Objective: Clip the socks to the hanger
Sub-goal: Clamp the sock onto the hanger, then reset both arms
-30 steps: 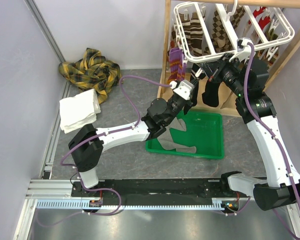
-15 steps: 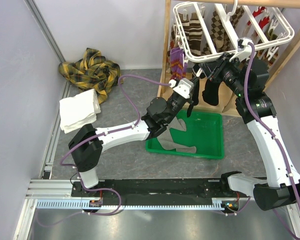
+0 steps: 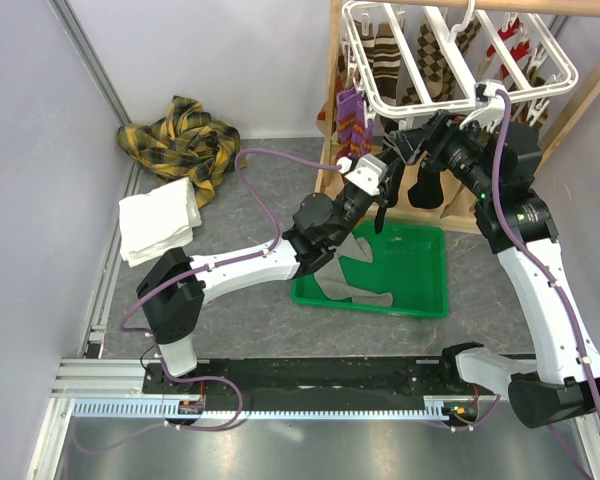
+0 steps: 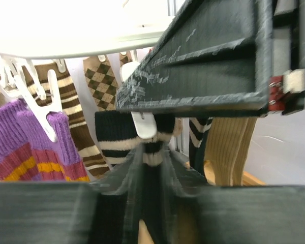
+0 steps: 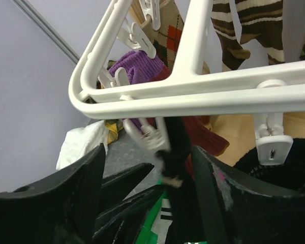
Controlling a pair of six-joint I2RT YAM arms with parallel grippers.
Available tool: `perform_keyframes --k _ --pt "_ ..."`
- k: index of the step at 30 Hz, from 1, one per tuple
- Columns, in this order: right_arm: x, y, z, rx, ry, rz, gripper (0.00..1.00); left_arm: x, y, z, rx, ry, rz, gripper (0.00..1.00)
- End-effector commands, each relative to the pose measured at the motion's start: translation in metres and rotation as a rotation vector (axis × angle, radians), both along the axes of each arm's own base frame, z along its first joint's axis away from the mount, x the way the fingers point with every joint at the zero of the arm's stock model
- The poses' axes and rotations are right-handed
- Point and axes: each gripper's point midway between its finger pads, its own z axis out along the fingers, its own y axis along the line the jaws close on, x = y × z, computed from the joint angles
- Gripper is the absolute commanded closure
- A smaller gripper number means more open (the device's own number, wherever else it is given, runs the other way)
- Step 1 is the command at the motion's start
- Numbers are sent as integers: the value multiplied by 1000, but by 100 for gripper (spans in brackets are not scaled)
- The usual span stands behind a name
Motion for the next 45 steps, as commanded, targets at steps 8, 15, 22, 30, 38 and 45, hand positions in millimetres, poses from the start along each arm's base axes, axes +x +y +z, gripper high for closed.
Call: perform_keyframes --k 8,15,22,30,38,45 --pt "-39 -20 44 -42 -179 -57 11 -24 39 39 -66 35 -27 33" --pt "-63 -55 44 -73 -235 -218 2 -48 90 7 23 275 -28 5" --pt "-111 -104 25 -110 -295 -429 2 -68 178 -36 96 490 81 0" --pt "-148 -138 -21 -120 -297 -575 2 -100 291 -74 134 497 316 0" --pt "-157 -156 -69 -179 -274 -652 2 -129 357 -82 -28 435 386 0" --pt "-161 -167 -98 -194 -269 -712 2 -129 382 -91 -140 373 473 0"
